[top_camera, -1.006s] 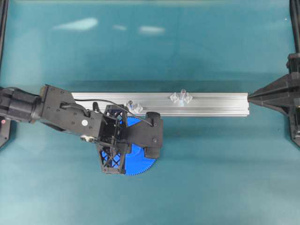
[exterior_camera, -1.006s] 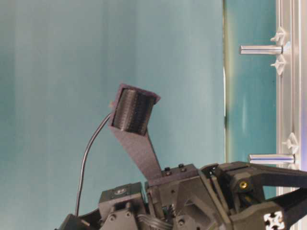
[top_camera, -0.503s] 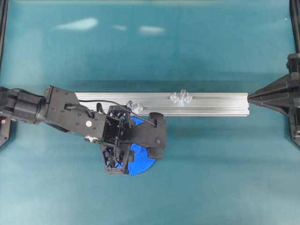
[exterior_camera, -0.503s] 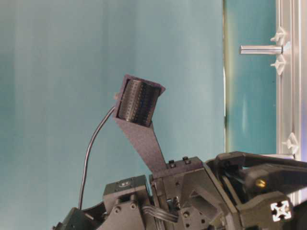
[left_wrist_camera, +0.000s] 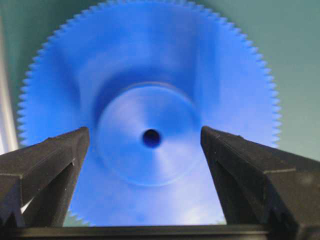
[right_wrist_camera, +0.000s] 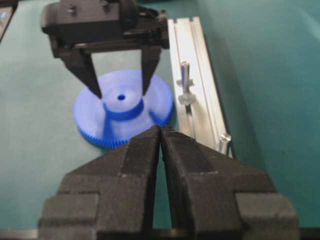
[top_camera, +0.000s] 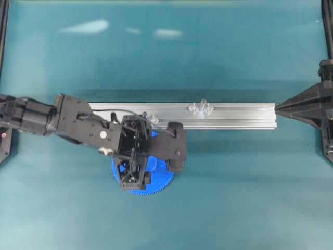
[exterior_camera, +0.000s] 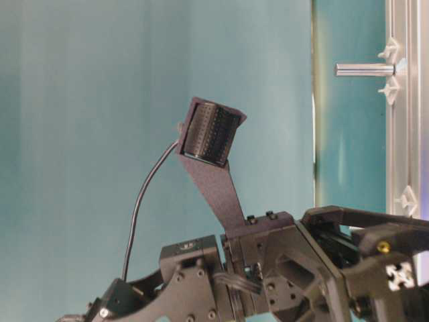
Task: Insert the large gear onto the shaft.
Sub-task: 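Close the left gripper on the hub to grasp the gear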
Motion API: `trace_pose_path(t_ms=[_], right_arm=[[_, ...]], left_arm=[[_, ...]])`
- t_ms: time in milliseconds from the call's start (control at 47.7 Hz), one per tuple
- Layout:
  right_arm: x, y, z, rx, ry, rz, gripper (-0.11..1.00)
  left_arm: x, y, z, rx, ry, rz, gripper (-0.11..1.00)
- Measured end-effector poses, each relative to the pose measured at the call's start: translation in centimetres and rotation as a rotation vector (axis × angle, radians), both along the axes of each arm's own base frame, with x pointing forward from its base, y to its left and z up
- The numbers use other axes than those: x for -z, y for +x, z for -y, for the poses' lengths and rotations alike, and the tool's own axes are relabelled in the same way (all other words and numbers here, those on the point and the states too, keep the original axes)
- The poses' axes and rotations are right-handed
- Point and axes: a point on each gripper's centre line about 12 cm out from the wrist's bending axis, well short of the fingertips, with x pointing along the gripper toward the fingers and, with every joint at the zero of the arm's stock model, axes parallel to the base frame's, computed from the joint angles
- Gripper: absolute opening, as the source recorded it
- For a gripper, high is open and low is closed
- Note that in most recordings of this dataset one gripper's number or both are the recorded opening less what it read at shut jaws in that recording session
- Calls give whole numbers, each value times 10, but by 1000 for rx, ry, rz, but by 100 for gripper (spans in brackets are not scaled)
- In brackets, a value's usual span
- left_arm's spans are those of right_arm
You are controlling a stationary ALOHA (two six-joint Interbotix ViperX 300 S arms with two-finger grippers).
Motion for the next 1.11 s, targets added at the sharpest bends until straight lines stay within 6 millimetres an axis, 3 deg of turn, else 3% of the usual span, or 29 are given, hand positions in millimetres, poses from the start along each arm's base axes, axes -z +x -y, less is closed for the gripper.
trace_pose_path(t_ms=[1110], right_arm=[[4, -1, 0, 12, 48, -10, 16]], left_arm=[[13, 2, 6, -17, -5, -34, 95]])
